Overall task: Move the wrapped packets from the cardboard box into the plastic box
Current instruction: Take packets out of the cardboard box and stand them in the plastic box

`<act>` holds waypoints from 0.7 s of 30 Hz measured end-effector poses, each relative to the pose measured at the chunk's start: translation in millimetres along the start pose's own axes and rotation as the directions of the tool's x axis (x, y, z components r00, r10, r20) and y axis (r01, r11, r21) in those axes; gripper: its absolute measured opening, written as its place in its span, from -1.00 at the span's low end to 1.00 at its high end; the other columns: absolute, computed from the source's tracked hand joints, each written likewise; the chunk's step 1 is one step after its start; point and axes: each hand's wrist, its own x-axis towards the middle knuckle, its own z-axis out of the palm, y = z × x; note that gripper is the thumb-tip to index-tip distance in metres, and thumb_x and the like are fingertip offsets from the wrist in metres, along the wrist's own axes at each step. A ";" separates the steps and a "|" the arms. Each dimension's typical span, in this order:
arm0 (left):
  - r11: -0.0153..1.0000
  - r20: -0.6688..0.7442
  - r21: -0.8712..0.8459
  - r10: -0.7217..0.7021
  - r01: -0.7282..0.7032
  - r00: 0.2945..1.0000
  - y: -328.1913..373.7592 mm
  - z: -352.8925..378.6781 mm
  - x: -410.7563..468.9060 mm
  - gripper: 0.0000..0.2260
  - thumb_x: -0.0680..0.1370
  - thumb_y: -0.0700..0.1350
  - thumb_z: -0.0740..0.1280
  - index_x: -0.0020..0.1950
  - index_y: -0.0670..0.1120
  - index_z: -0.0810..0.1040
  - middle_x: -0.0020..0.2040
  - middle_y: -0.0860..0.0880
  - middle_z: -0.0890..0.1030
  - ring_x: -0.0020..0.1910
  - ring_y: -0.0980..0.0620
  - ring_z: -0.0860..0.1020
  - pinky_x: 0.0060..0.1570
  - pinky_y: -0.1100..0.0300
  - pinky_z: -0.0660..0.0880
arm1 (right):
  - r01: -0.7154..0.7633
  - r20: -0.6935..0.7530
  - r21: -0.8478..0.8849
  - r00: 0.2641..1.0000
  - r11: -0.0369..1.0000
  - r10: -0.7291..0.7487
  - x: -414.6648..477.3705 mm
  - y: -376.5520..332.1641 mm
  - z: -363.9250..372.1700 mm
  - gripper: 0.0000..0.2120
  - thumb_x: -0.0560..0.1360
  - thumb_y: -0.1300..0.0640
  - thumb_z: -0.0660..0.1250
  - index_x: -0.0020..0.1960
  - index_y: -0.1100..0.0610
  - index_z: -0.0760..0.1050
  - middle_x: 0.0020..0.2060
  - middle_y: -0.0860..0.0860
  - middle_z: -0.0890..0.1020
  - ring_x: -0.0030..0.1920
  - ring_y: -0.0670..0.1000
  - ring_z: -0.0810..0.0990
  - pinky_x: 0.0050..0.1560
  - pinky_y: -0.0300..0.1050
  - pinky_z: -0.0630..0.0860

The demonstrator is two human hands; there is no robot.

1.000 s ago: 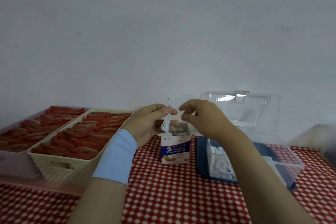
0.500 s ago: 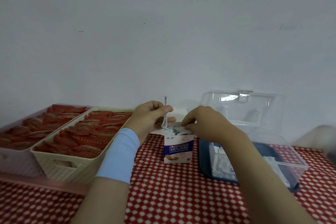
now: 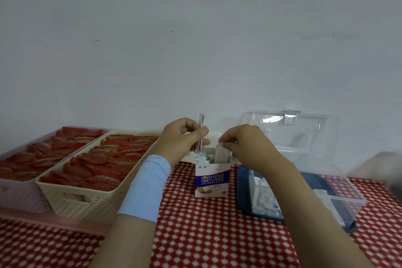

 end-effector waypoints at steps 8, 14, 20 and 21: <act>0.988 -0.011 0.151 0.032 -0.030 0.999 -6.7 6.9 1.6 -0.81 0.48 -0.02 0.50 -0.13 -0.11 0.58 -0.14 -0.04 0.72 -0.10 -0.10 0.69 -0.02 0.05 0.63 | 0.018 -0.117 0.107 0.993 0.994 -0.006 0.1 0.8 0.9 -0.77 0.60 0.21 0.31 0.20 0.06 0.65 0.06 -0.03 0.69 -0.07 -0.12 0.59 0.03 -0.27 0.48; 0.942 0.030 0.328 0.064 -0.070 0.998 -1.0 12.0 -2.9 -0.85 0.49 -0.07 0.49 -0.05 -0.12 0.62 -0.07 0.02 0.68 -0.16 0.16 0.62 -0.34 0.56 0.41 | 0.023 -0.146 0.417 0.988 0.909 0.042 -0.4 -3.7 -0.9 -0.76 0.58 0.26 0.32 0.14 -0.01 0.63 -0.19 -0.07 0.65 -0.24 -0.18 0.61 -0.22 -0.33 0.49; 0.940 -0.031 0.329 0.104 -0.089 0.994 -4.8 12.1 -0.1 -0.86 0.45 -0.04 0.52 -0.12 -0.06 0.62 -0.11 0.05 0.69 -0.13 0.11 0.67 -0.21 0.37 0.56 | -0.091 -0.012 0.752 0.988 0.653 0.152 -6.7 -14.0 -1.2 -0.83 0.55 0.22 0.38 0.12 0.10 0.66 -0.11 0.11 0.71 -0.27 -0.09 0.62 -0.26 -0.18 0.62; 0.948 -0.028 0.306 0.103 -0.089 0.994 -5.4 11.8 -0.1 -0.85 0.45 -0.05 0.53 -0.11 -0.07 0.62 -0.12 0.04 0.70 -0.16 0.11 0.67 -0.24 0.37 0.55 | -0.109 0.025 0.782 0.989 0.614 0.144 -8.1 -14.0 -1.5 -0.84 0.53 0.18 0.42 0.10 0.11 0.67 -0.10 0.13 0.72 -0.24 -0.07 0.63 -0.23 -0.16 0.63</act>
